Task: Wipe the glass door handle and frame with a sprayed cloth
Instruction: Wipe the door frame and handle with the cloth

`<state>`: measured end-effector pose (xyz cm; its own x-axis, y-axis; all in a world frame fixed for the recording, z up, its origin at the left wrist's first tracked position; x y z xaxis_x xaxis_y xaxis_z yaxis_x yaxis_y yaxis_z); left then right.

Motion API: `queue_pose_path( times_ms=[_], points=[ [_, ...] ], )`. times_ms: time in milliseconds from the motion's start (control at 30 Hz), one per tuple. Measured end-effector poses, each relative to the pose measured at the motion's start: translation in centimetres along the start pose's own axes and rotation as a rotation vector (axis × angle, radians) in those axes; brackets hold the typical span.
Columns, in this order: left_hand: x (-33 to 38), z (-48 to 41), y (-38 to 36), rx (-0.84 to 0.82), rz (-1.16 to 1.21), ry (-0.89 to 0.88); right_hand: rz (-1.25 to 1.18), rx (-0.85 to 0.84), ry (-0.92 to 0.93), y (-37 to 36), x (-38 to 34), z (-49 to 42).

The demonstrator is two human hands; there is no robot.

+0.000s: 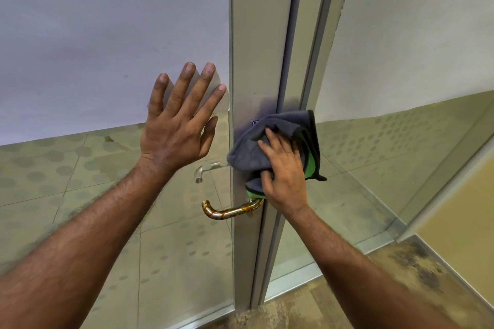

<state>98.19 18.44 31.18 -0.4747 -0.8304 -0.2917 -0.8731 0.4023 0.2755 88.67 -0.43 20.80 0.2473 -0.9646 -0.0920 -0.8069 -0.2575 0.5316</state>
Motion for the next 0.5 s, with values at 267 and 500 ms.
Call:
queue_pose_path(
  times_ms=[267, 500],
  points=[
    [0.1, 0.0, 0.1, 0.026, 0.023, -0.004, 0.014, -0.027, 0.057, -1.4, -2.8, -3.1],
    [0.3, 0.1, -0.1, 0.003, 0.003, 0.001, 0.101, -0.079, -0.068, -1.0, 0.7, 2.0]
  ],
)
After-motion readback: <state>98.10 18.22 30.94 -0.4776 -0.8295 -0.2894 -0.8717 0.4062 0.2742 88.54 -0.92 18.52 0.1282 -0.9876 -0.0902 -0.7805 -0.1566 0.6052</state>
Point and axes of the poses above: each hand's wrist, its own z-axis away from the middle knuckle, its own y-axis out of the back of the hand, x = y × z, the point moved 4 cm from there along -z, towards the middle knuckle, and after that the axes turned 12 degrees about y, right-handed, at the moved point
